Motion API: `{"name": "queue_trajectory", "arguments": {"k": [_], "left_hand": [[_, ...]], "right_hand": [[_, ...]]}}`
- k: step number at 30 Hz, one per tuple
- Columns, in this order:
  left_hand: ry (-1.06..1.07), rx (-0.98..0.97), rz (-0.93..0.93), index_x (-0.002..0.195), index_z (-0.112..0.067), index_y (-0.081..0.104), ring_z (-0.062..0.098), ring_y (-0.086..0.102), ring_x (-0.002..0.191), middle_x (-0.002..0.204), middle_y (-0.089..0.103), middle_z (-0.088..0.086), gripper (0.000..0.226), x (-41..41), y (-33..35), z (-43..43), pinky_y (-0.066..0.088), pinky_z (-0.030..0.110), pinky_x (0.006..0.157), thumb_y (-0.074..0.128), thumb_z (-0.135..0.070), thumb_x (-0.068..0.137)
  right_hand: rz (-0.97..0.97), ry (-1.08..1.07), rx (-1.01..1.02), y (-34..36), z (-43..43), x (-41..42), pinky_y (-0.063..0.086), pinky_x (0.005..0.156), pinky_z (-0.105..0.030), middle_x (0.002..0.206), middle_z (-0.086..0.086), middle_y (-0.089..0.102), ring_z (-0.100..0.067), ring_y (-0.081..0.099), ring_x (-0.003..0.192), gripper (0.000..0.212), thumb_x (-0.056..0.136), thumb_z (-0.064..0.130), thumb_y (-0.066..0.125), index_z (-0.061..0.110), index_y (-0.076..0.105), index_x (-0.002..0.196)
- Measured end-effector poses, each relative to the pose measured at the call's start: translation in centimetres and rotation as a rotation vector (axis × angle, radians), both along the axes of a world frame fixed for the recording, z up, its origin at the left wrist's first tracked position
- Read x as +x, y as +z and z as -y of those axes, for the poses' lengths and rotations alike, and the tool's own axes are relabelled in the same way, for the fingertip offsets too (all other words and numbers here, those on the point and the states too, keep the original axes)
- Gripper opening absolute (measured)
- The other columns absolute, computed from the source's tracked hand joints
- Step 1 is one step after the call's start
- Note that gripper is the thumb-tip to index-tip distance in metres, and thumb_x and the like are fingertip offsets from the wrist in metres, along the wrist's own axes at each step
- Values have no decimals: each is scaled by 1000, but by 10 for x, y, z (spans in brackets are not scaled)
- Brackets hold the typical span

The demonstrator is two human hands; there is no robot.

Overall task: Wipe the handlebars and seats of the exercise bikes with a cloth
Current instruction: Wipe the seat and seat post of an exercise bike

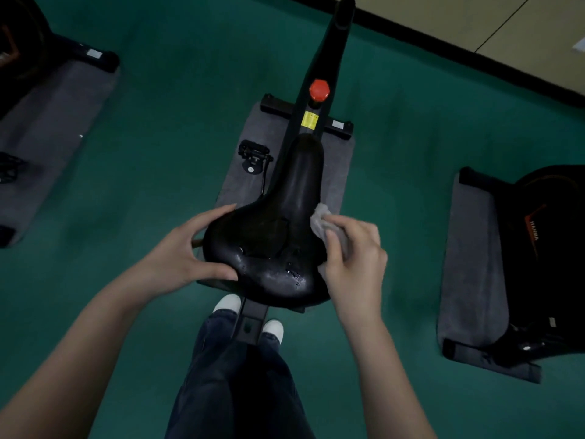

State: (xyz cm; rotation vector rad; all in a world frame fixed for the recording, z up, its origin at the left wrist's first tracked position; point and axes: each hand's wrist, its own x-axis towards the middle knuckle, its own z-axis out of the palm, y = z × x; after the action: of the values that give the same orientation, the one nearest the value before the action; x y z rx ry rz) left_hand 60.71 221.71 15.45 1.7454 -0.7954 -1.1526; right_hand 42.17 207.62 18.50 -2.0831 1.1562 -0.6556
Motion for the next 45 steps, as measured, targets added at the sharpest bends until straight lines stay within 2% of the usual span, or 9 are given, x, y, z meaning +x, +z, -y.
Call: {"name": "queue_trajectory", "arguments": {"k": [4,9,14,22,26,29,33,41,45], "left_hand": [[21,2,28,134,-37,43,-11,43,124,135,48,-20,95,-3,-1,-7,33,9,102,82,-35,47],[19,13,46,142,-31,36,-1,39,131,142,44,-13,110,-8,-8,-11,29,12,106,86,-34,44],[29,7,55,139,-34,39,-2,41,128,140,46,-14,106,-8,-9,-11,31,18,107,86,-35,44],[49,-49,79,134,-37,41,-5,42,127,138,48,-14,97,-10,-12,-10,34,16,106,87,-39,49],[54,-65,102,131,-43,43,-6,46,123,136,50,-15,97,-8,-18,-10,37,6,97,86,-38,44],[41,-79,127,129,-49,42,-5,45,124,136,50,-17,98,-6,-22,-12,38,15,100,90,-50,43],[35,-98,140,128,-55,42,-3,44,126,135,50,-20,98,-6,-26,-13,36,25,103,91,-48,44],[34,-129,139,128,-48,41,-11,42,122,134,48,-18,102,-9,-28,-13,34,7,96,94,-40,42],[-1,-136,152,125,-55,37,-5,38,127,134,43,-26,96,-8,-27,-13,33,14,97,79,-56,39]], "right_hand": [[-110,145,-118,3,-12,12,37,88,-13,98,-1,68,-20,51,97,19,86,-3,62,7,70,100],[-6,323,-194,-7,-36,-18,45,91,-27,107,0,69,-18,50,100,20,87,-1,63,5,71,104],[198,-81,7,-18,-20,-28,47,92,-24,98,8,65,-20,56,102,23,87,-7,62,10,70,100],[287,-8,-170,-39,-40,-31,45,91,-28,102,-3,69,-25,57,98,15,87,-1,63,0,71,100],[388,-193,29,-43,-18,-31,49,90,-34,98,19,64,-25,59,100,25,90,-3,58,19,67,99],[419,-326,119,-47,-23,-33,50,91,-35,99,7,64,-28,60,104,24,92,0,57,21,65,101],[478,-421,46,-51,-61,-30,45,95,-23,108,20,63,-21,59,111,20,92,19,55,29,63,107],[741,-538,771,-64,6,-31,56,83,-34,99,-14,70,-27,67,93,16,94,3,52,4,68,100],[910,-686,778,-70,-18,-24,57,76,-30,96,-11,73,-24,69,91,19,96,6,50,6,68,102]]}}
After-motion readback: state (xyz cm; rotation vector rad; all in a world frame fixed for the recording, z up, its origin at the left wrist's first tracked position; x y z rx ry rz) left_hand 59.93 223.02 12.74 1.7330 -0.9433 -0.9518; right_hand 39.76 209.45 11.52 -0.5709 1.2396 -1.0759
